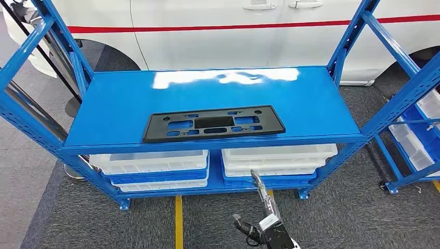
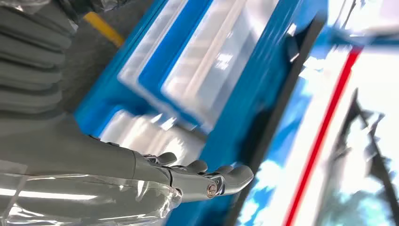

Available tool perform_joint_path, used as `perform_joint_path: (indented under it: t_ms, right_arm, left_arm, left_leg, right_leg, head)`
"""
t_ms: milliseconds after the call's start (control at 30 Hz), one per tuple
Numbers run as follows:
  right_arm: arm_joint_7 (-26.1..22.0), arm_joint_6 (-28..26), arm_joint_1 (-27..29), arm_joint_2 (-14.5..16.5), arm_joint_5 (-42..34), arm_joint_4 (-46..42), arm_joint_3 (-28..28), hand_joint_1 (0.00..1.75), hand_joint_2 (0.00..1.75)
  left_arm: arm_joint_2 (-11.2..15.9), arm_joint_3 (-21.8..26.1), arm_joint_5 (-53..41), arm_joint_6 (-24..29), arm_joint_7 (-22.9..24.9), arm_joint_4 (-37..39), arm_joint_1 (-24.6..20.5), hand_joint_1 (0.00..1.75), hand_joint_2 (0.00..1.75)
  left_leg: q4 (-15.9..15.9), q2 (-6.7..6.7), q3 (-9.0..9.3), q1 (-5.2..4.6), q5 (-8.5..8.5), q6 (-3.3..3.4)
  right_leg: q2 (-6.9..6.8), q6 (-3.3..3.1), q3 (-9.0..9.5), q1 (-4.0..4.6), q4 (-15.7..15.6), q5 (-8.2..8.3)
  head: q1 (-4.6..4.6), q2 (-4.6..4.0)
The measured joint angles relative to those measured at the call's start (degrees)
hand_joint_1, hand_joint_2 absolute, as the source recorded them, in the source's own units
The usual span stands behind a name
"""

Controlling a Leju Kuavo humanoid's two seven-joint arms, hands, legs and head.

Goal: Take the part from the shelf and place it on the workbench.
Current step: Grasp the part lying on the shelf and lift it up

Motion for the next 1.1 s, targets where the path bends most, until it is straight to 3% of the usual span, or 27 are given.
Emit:
perform_joint_path:
  t_ms: [67,133,200,233,333,400,433,500,533,567,600,667,733,833,900,1000,1033,1067,1100]
  right_arm:
    - [0.0,0.4,0.1,-0.3,0.6,-1.4,1.2,0.0,0.0]
    - [-0.2,1.1,0.2,-0.8,1.8,-3.9,3.6,0.0,0.0]
    - [-0.2,1.8,0.2,-1.2,2.5,-6.0,5.8,0.0,0.0]
    - [-0.2,2.3,0.2,-1.4,2.4,-6.8,6.8,0.0,0.0]
    - [-0.3,3.3,0.0,-2.0,1.3,-8.3,8.3,0.0,0.0]
    - [-0.4,3.6,-0.2,-2.2,0.8,-8.9,8.8,0.0,0.0]
    - [-0.4,3.7,-0.2,-2.2,0.7,-9.1,9.0,0.0,0.0]
    - [-0.4,3.8,-0.2,-2.4,0.6,-9.2,9.3,0.0,0.87]
    - [-0.3,3.6,-0.1,-2.5,0.9,-9.2,9.4,0.0,1.31]
    - [-0.1,3.0,-0.2,-2.6,1.7,-9.2,9.6,0.0,1.75]
    - [0.5,2.0,-0.2,-2.6,3.1,-9.2,9.7,0.0,1.75]
    - [2.5,-2.0,-0.4,-2.7,8.4,-9.2,10.1,0.0,1.75]
    - [5.5,-9.0,-0.4,-2.6,16.8,-9.3,10.3,0.0,1.75]
    - [10.1,-19.3,-0.1,-2.4,29.5,-9.3,10.3,0.0,1.75]
    - [12.8,-23.9,-0.1,-2.2,36.6,-9.0,10.3,0.0,1.75]
    - [15.8,-28.2,0.0,-1.0,49.0,-8.2,8.8,0.0,1.75]
    - [16.1,-28.8,0.1,-0.1,53.0,-7.9,7.5,0.0,1.75]
    - [16.1,-29.0,0.3,1.0,56.2,-7.6,6.1,0.0,1.75]
    - [16.0,-29.2,0.3,2.0,58.3,-7.4,4.7,0.0,1.75]
  left_arm:
    - [0.2,0.3,-0.5,-0.4,0.1,0.1,-0.1,0.0,0.0]
    - [0.4,0.9,-1.5,-1.1,0.2,0.4,-0.3,0.0,0.0]
    - [0.6,1.4,-2.2,-1.8,0.1,0.5,-0.6,0.0,0.0]
    - [0.7,1.6,-2.6,-2.0,0.0,0.6,-0.7,0.0,0.0]
    - [1.0,2.2,-3.3,-2.4,-0.2,0.9,-0.6,0.0,0.0]
    - [1.2,2.5,-3.4,-2.4,-0.2,1.0,-0.8,0.0,0.0]
    - [1.2,2.6,-3.5,-2.5,-0.2,1.1,-0.9,0.0,0.0]
    - [1.3,2.8,-3.5,-2.4,-0.1,1.2,-1.1,0.0,0.0]
    - [1.3,2.9,-3.6,-2.3,0.1,1.2,-1.1,0.0,0.0]
    - [1.3,2.9,-3.6,-2.2,0.4,1.2,-1.0,0.0,0.0]
    - [1.3,3.0,-3.7,-2.0,0.8,1.2,-1.0,0.0,0.0]
    - [1.4,3.2,-4.4,-1.4,1.4,1.3,-0.9,0.0,0.0]
    - [1.1,3.2,-6.2,-0.5,1.5,1.4,-0.8,0.0,0.0]
    - [0.2,2.9,-8.4,0.6,0.9,1.6,-0.1,0.0,0.0]
    - [-0.2,2.9,-9.1,0.8,0.5,1.7,0.2,0.0,0.0]
    - [-0.6,2.8,-10.6,0.6,0.1,1.7,0.3,0.0,0.0]
    - [-0.7,2.8,-11.1,0.6,0.0,1.7,0.4,0.0,0.0]
    - [-0.7,2.8,-11.6,0.5,-0.1,1.7,0.4,0.0,0.0]
    - [-0.8,2.7,-12.0,0.3,-0.1,1.7,0.4,0.0,0.0]
  left_leg:
    - [0.1,-0.49,0.06,0.02,-0.07,-0.1]
    - [0.5,-1.49,0.07,0.11,-0.31,-0.47]
    - [1.1,-2.37,-0.28,0.05,-0.58,-1.11]
    - [1.3,-2.7,-0.53,0.05,-0.61,-1.5]
    - [1.5,-3.08,-0.86,0.27,-0.69,-2.69]
    - [4.4,-1.71,-2.15,0.39,-2.6,-3.26]
    - [7.5,-0.8,-3.63,0.46,-4.29,-3.47]
    - [14.8,-0.01,-7.25,0.59,-7.32,-3.88]
    - [16.9,0.1,-8.35,0.67,-7.63,-4.02]
    - [16.9,0.18,-8.41,0.74,-6.82,-4.1]
    - [14.7,0.26,-7.43,0.81,-5.11,-4.11]
    - [7.0,0.43,-3.65,0.85,-1.48,-3.9]
    - [2.3,0.46,-1.39,0.63,-0.33,-3.38]
    - [1.5,0.45,-1.17,0.46,-0.41,-2.42]
    - [1.1,0.57,-0.99,0.65,-0.14,-1.57]
    - [0.9,0.67,-1.0,0.5,-0.07,-0.8]
    - [0.9,0.65,-0.99,0.41,-0.1,-0.72]
    - [1.0,0.63,-0.96,0.33,-0.16,-0.69]
    - [1.1,0.59,-0.89,0.27,-0.22,-0.7]
  right_leg:
    - [0.03,-0.06,0.69,-0.03,-1.9,2.0]
    - [0.96,-0.31,3.39,-0.15,-8.5,6.35]
    - [2.49,-0.64,5.82,-0.12,-14.4,8.68]
    - [3.0,-0.83,6.16,-0.02,-15.4,8.77]
    - [2.45,-1.76,6.18,0.09,-15.8,8.95]
    - [1.83,-2.61,6.44,-0.09,-16.3,9.22]
    - [1.47,-2.88,6.52,-0.05,-16.4,9.23]
    - [0.82,-3.14,6.54,0.07,-16.4,9.15]
    - [0.59,-3.14,6.56,0.09,-16.3,9.1]
    - [0.44,-3.08,6.61,0.09,-16.3,9.03]
    - [0.36,-2.96,6.69,0.06,-16.2,8.93]
    - [0.32,-2.54,6.86,0.07,-16.0,8.62]
    - [0.32,-1.91,6.85,0.26,-15.9,8.4]
    - [0.31,-0.89,6.93,0.31,-16.0,8.32]
    - [0.28,-0.4,6.02,0.18,-13.8,6.7]
    - [0.23,-0.15,1.01,0.17,-3.7,1.74]
    - [0.23,-0.15,-0.36,0.17,-1.1,1.19]
    - [0.23,-0.2,-0.85,0.17,-0.4,1.72]
    - [0.22,-0.34,-0.27,0.19,-2.0,3.28]
  head:
    - [0.01,0.0]
    - [0.01,0.0]
    - [-0.01,0.0]
    - [-0.01,0.0]
    - [-0.01,0.0]
    - [-0.06,0.0]
    - [-0.08,0.0]
    - [-0.1,0.0]
    - [-0.1,0.0]
    - [-0.1,0.0]
    - [-0.1,0.0]
    - [-0.1,0.0]
    - [-0.09,0.0]
    - [-0.08,0.0]
    - [-0.08,0.0]
    - [-0.07,0.01]
    - [-0.06,0.01]
    - [-0.07,0.01]
    - [-0.07,0.01]
